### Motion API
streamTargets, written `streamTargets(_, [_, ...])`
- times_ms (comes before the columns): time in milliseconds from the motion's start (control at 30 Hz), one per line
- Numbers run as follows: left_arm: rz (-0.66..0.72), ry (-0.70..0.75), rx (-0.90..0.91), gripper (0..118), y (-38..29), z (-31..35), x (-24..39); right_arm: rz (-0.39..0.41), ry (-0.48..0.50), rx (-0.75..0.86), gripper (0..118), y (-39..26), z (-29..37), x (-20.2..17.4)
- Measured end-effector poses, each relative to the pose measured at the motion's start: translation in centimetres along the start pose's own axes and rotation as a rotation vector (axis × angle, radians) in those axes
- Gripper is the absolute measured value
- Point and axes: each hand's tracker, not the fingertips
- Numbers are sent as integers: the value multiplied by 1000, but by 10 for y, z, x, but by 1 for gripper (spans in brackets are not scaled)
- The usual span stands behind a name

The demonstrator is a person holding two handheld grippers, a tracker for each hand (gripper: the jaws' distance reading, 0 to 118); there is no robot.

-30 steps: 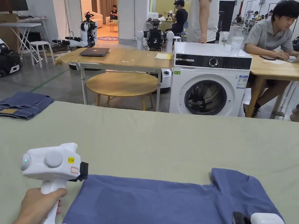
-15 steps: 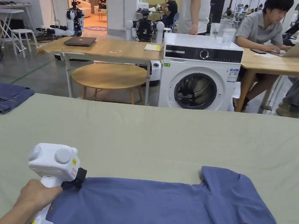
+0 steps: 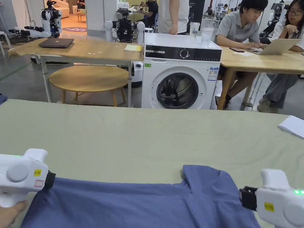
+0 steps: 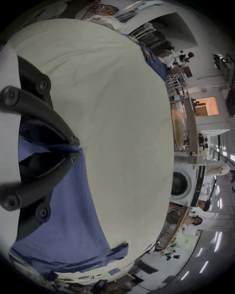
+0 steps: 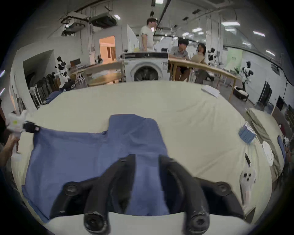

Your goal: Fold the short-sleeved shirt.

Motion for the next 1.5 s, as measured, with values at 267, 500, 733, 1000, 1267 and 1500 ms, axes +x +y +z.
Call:
streamTargets(267, [-4,15,27,2,5,15,-8,-55,35,-222,56,36,-88,17])
streamTargets(500, [-8,21,23,2,4,11,-6,64,50,-320,53,22,-131,6])
streamTargets(733, [0,22,21,2,-1,9,0,44,58,-293,1,19,-133,-4])
streamTargets(1000, [12,7,75,2,-8,39,1,26,45,-77,0,19,-42,-18])
streamTargets(1267, [6,-5,226,2,-8,131,1,11,35,194,0,36,92,-11])
streamTargets(1500, [16,-10,368,2,3,229,-1,65,-21,362,0,60,193,-18])
